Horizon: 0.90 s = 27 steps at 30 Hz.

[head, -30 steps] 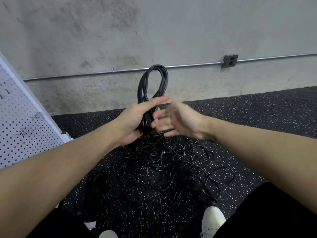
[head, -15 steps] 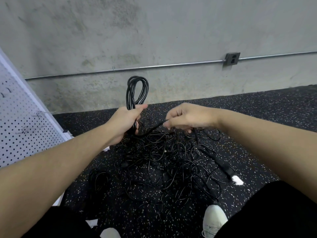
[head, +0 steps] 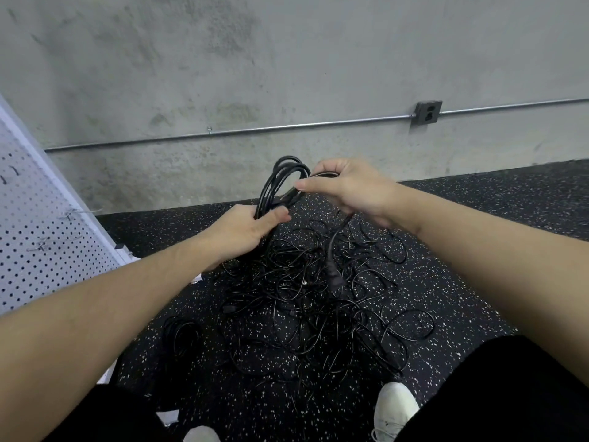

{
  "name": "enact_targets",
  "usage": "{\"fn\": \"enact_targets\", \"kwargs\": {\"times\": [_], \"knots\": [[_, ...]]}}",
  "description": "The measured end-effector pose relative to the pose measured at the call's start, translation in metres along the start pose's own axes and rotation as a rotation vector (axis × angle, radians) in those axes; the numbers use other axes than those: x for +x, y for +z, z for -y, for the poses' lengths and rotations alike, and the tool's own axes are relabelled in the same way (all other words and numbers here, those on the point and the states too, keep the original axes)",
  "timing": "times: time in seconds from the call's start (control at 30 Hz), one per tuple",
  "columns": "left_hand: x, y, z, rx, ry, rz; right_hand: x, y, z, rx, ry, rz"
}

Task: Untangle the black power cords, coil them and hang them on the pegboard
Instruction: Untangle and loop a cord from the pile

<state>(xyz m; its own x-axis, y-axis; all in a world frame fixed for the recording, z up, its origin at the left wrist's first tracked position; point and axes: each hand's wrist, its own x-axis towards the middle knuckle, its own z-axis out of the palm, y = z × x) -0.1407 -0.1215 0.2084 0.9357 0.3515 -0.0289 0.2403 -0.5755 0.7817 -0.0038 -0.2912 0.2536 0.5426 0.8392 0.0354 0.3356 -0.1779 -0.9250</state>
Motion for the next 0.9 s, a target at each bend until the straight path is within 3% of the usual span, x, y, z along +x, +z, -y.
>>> {"fn": "enact_targets", "kwargs": {"times": [0.17,0.33,0.43,0.53,0.63,0.7,0.8,0.9], "knots": [[-0.008,0.0,-0.012,0.315,-0.125,0.41,-0.001,-0.002,0.011,-0.177,-0.172,0.002],[-0.012,0.009,-0.025,0.273,0.017,0.522,0.005,-0.007,0.005,-0.178,-0.221,-0.04],[-0.015,0.01,-0.03,0.228,0.11,0.436,0.005,-0.021,-0.006,-0.178,-0.173,0.01],[-0.016,0.011,-0.033,0.007,0.166,0.196,0.0,-0.02,-0.02,-0.249,-0.147,0.041],[-0.015,0.015,-0.029,-0.098,0.189,-0.008,-0.001,-0.006,-0.033,-0.318,0.011,0.108],[-0.013,0.017,-0.024,-0.097,0.136,-0.083,0.0,0.001,-0.035,-0.33,0.084,0.191],[-0.007,0.017,-0.019,-0.112,-0.002,-0.191,0.004,0.008,-0.033,-0.489,0.022,0.216],[-0.001,0.017,-0.014,-0.161,-0.142,-0.163,0.01,0.013,-0.038,-0.731,-0.022,0.254]]}}
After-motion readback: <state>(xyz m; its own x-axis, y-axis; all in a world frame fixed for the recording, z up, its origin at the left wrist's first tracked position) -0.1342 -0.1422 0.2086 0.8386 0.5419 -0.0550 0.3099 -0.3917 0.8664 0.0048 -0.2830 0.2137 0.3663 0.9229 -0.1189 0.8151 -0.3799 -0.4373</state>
